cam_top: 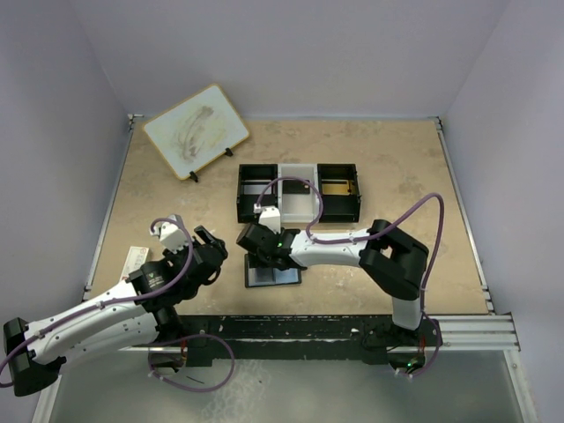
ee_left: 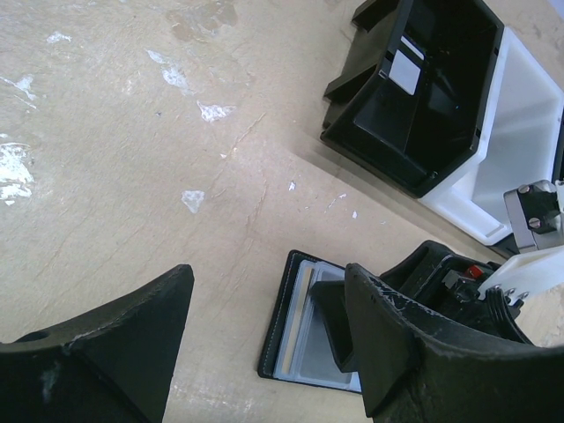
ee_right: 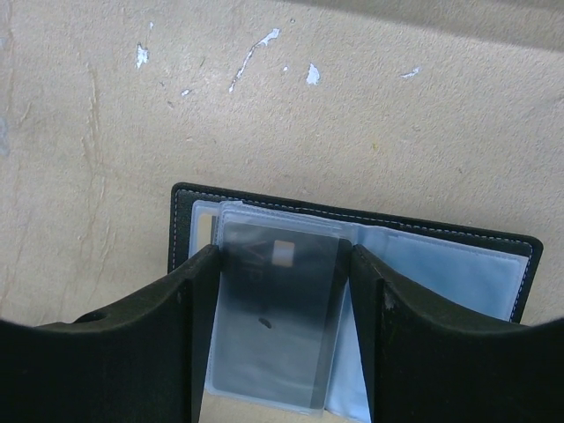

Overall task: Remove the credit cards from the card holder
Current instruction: Remove the credit card from the card holder.

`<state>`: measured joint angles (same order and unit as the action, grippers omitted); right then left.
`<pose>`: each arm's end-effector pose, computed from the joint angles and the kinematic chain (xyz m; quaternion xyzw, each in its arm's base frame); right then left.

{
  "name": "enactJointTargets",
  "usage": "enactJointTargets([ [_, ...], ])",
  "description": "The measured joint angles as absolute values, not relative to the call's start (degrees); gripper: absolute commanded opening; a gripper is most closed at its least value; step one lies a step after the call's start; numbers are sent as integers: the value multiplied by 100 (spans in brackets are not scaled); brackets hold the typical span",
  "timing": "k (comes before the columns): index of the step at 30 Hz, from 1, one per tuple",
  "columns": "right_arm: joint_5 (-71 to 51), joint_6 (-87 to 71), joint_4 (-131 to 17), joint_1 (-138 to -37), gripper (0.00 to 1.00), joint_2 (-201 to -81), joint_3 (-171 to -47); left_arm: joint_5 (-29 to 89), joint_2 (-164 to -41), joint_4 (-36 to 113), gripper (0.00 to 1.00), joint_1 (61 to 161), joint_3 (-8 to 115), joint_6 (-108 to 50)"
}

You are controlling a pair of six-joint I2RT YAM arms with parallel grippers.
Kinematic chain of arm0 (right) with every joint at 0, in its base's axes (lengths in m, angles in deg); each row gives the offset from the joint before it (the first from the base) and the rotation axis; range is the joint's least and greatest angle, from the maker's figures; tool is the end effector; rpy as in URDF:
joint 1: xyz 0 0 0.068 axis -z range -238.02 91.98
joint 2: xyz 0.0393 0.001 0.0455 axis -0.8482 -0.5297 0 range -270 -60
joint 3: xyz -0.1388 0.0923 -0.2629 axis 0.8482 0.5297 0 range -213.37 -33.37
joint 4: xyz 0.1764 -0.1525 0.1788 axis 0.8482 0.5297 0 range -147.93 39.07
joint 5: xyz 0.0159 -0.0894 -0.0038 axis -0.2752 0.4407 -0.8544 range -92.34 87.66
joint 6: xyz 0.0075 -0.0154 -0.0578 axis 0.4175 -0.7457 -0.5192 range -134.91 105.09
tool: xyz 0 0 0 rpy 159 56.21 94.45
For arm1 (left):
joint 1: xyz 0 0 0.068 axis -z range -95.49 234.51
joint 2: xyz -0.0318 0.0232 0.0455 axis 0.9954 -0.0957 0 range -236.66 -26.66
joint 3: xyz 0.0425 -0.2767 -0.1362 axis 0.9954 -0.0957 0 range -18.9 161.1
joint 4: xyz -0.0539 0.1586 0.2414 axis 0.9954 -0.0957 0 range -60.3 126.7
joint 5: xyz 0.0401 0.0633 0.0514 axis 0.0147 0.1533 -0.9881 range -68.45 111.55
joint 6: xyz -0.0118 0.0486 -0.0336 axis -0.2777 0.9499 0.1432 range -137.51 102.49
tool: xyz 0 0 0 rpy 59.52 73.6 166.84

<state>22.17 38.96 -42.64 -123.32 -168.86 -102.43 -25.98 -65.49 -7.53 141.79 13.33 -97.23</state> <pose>0.1992 0.3890 0.1741 -0.0295 0.9339 0.1502 0.3230 0.1000 -0.0946 0.2507 -0.3003 0.8195 -0.1463 0.4657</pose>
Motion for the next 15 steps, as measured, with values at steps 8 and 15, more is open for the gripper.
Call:
enactJointTargets([
  [8,1739,3817,-4960,-12141,59,-16512,-9652,-2552,-6614,-728,67,14179,1333,-9679],
  [15,696,3870,-6072,-11698,59,-16009,-8765,-2296,-6706,-457,67,14179,1328,-9434],
])
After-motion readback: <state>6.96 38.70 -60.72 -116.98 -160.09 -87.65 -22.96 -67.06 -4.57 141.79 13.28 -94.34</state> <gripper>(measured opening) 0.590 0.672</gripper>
